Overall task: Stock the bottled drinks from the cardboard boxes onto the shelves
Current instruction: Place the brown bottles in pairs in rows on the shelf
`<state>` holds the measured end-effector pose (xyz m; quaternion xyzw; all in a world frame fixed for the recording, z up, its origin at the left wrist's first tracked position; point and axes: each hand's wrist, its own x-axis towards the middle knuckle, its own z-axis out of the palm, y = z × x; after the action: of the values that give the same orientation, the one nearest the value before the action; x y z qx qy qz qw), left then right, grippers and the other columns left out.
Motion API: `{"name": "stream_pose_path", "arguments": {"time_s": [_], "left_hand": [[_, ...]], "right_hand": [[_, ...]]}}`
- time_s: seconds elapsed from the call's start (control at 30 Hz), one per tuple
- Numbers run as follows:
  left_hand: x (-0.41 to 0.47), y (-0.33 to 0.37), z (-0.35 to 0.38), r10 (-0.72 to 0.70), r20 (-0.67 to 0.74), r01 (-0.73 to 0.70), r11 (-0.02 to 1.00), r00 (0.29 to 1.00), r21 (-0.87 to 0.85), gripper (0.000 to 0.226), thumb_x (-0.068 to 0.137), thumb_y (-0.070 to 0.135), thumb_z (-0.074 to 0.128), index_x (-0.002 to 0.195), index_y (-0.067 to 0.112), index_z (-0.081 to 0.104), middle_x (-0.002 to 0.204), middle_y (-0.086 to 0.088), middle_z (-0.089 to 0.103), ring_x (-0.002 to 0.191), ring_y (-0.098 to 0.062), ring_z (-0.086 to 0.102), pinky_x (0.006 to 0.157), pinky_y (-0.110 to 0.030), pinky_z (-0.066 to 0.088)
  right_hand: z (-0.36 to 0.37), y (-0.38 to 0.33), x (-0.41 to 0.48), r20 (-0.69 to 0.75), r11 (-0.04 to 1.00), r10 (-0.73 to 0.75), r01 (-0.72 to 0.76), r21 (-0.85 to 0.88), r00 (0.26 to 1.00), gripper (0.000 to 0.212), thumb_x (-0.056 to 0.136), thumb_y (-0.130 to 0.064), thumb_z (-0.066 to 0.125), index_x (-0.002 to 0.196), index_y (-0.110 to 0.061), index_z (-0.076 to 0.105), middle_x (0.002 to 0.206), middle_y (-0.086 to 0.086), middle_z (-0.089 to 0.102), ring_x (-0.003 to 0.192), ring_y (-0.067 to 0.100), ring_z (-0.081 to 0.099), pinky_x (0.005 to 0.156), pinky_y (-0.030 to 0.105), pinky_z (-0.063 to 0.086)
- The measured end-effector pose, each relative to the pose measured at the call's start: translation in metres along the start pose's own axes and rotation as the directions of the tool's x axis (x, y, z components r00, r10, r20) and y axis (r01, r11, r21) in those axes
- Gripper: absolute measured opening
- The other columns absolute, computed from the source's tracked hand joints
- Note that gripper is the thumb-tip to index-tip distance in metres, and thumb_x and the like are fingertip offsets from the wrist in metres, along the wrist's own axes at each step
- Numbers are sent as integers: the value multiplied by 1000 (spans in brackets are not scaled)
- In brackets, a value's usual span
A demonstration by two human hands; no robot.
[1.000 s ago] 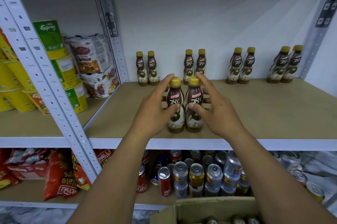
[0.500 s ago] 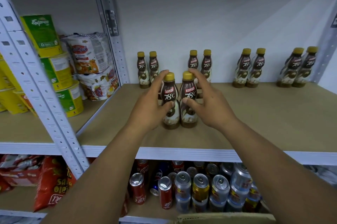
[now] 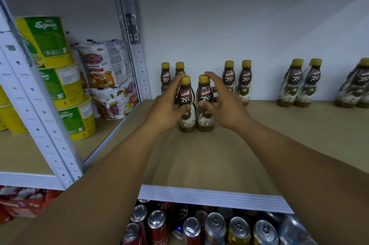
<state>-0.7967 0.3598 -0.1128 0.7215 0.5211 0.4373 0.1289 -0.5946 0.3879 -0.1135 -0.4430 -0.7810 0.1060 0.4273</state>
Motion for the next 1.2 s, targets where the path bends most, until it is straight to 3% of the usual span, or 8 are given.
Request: {"name": "stream_pose_path", "arguments": {"time_s": [0.1,0.2,0.4,0.73,0.87,1.2], "left_hand": [[7,-6,0,1,2,-1,1000,1000,11,93,92,11,73,157,50,19,141,3,60,119,-14,64,101,-40,54],[12,-11,-1,1,9,-2,1000,1000,18,93,93,13,73,157,50,18,141,2,60,119,-16,64,102,-45,53],[15,-17,1,19,6,-19,1000,1000,8,92,94,15,73,157,51,16,145,4,58,124,-16,61,104,-45,52],[14,-17,-2,19,22,-19,1000,1000,-18,92,94,16,73,158,51,16,143,7,56,125,-12,59,105,-35,50],[14,-16,-2,16,28,-15,1000,999,-22,91,96,15,71,159,51,15,148,6,53,129,-12,56,107,-34,48],[14,-16,-2,15,37,-14,1000,999,-28,92,96,15,71,159,51,14,153,3,49,133,-13,54,110,-39,48]], "right_hand": [[6,3,7,-8,1000,-6,6,6,1000,82,92,-31,74,153,-49,21,122,3,63,87,18,69,88,45,57],[9,5,11,-10,1000,-8,8,16,1000,87,90,-30,77,153,-50,21,118,4,64,90,19,69,86,46,58],[13,11,9,-43,999,8,-6,37,999,95,88,-34,79,154,-53,14,125,5,64,95,19,69,86,47,59],[14,11,10,-51,1000,16,-15,27,999,92,86,-38,79,154,-49,18,133,4,62,95,18,68,87,47,58],[13,10,10,-48,1000,17,-16,22,999,92,87,-37,79,154,-49,17,135,4,61,104,19,66,90,47,57],[13,10,10,-37,1000,8,-7,29,999,92,89,-31,78,157,-45,17,133,4,62,108,18,64,90,45,57]]}}
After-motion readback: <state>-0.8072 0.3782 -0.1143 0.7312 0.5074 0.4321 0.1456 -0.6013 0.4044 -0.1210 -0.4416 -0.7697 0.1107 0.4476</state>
